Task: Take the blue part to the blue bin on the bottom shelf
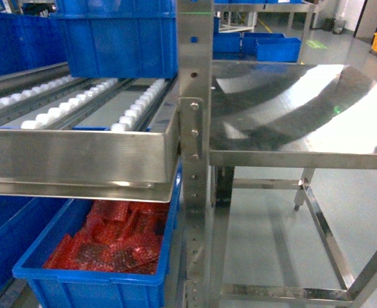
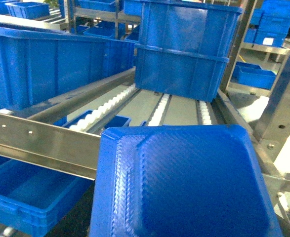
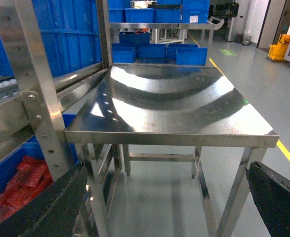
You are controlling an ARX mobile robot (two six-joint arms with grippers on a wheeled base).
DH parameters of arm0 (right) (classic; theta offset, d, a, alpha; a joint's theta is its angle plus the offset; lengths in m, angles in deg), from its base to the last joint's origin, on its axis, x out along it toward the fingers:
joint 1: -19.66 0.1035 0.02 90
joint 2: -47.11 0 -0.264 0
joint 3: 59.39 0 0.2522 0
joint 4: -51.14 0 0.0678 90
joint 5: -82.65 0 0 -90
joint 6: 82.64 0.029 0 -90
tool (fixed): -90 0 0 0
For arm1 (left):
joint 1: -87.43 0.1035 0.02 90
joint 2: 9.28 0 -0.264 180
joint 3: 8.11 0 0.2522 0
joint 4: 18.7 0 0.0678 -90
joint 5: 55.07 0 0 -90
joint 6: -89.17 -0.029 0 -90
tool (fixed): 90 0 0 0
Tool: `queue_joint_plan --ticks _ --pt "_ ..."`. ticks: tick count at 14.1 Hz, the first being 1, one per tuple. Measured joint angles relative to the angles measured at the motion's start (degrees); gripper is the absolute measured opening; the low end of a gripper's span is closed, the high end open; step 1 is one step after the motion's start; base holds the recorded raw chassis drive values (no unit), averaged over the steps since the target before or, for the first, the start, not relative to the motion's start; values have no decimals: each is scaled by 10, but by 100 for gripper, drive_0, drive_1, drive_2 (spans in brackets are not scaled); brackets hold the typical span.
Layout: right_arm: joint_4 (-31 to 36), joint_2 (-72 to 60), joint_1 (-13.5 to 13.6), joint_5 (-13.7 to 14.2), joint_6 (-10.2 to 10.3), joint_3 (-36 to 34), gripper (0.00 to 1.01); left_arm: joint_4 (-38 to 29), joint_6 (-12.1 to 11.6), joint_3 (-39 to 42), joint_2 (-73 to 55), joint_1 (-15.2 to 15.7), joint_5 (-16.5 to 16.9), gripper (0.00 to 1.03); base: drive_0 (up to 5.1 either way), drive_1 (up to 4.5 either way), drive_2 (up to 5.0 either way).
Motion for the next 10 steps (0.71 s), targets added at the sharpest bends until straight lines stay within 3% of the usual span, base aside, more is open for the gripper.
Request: queue_joint_plan --ticks 10 --pt "0 0 0 0 0 0 98 0 0 0 0 1 0 43 -505 241 241"
